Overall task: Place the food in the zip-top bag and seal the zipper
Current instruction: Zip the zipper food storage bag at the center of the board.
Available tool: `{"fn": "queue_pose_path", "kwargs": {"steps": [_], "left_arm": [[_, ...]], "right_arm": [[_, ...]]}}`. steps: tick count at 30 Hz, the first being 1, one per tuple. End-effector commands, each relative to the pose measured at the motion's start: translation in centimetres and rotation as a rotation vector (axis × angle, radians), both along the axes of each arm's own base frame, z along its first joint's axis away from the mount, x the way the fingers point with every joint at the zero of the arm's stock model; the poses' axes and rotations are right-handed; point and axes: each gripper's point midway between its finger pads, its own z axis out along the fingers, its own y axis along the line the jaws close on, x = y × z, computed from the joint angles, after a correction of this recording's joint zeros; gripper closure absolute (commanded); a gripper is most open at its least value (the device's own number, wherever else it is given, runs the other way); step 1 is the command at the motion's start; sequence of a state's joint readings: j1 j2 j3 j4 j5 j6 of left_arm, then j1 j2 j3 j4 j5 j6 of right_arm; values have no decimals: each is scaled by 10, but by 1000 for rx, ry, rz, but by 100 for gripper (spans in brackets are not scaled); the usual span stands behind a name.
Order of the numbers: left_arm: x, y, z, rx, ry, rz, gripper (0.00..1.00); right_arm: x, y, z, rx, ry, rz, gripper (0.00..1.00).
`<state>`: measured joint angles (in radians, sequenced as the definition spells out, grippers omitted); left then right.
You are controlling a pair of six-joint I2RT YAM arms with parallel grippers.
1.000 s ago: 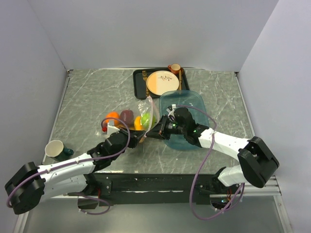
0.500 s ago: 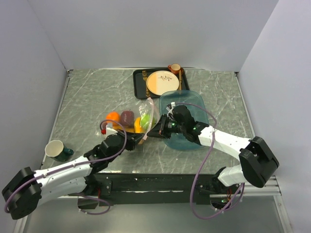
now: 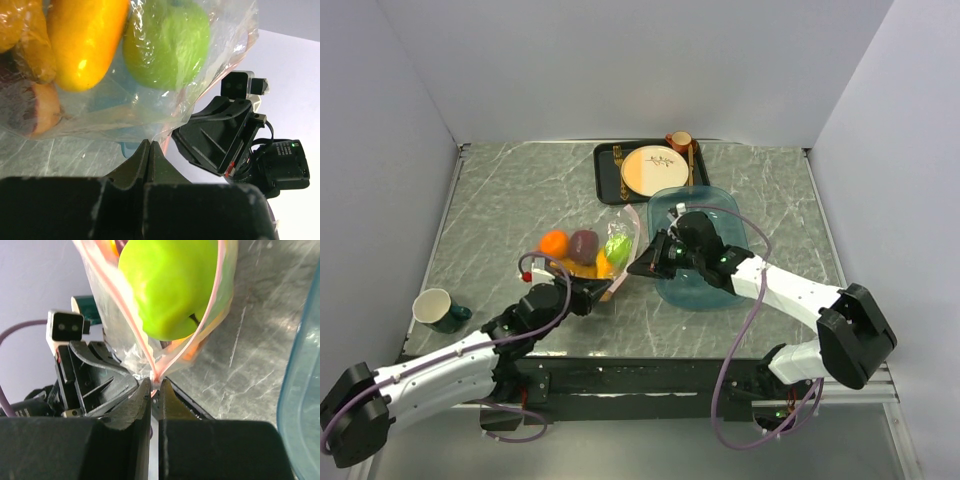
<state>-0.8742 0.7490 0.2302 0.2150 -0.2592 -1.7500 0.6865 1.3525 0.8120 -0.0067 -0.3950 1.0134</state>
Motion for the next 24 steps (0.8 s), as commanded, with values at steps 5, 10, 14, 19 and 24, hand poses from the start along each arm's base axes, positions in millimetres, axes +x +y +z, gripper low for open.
{"fn": "queue_pose_path", "kwargs": {"steps": [5, 10, 14, 19, 24], "left_arm": [[-2, 10, -5, -3, 14, 28, 99], [-3, 14, -3, -5, 15, 38, 99], [-6, 19, -6, 3, 24, 45, 99], [-10, 26, -4, 1, 24, 54, 99], [-15, 37, -9, 14, 49, 76, 99]], "right_arm": [[38, -19, 30, -23, -141, -119, 97], [49, -31, 31, -57, -164, -156, 98], [58, -38, 35, -68, -179, -175, 97], [68, -44, 37, -83, -195, -186, 97], [75, -49, 39, -84, -200, -189, 97]]}}
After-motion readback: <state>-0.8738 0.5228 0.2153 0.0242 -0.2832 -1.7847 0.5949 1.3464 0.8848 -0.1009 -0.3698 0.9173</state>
